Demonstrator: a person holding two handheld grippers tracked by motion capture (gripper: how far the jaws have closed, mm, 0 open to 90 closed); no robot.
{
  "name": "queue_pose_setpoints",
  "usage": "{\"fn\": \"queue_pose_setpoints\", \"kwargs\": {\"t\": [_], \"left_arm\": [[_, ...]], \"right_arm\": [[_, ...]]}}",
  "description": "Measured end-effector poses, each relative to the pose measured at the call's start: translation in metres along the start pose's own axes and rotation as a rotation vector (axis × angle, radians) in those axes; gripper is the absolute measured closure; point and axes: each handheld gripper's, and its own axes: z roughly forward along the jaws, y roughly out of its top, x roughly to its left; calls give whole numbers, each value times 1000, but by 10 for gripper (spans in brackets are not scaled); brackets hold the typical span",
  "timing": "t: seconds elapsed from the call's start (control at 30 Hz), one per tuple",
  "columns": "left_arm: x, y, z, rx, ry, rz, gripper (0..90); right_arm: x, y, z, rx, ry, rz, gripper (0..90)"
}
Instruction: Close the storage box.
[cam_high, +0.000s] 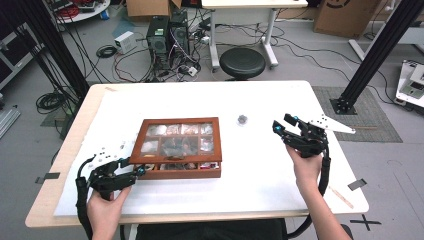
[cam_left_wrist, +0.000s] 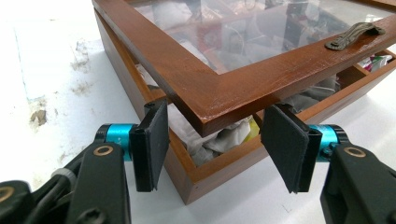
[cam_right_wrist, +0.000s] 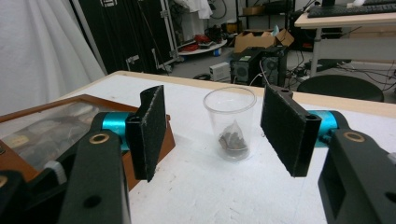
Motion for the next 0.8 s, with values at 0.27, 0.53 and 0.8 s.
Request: {"fn": "queue_pose_setpoints", "kwargs": {"t": [0.27, 0.53, 0.8], "left_arm": [[-1, -2, 3, 30, 5, 2, 419], [-3, -5, 6, 78, 19, 20, 419], [-2, -8, 8, 108, 24, 31, 410]], "right_arm": [[-1, 0, -1, -1, -3, 0, 411], [-3, -1, -1, -3, -6, 6, 412], [-4, -1, -1, -1, -6, 11, 413]]}}
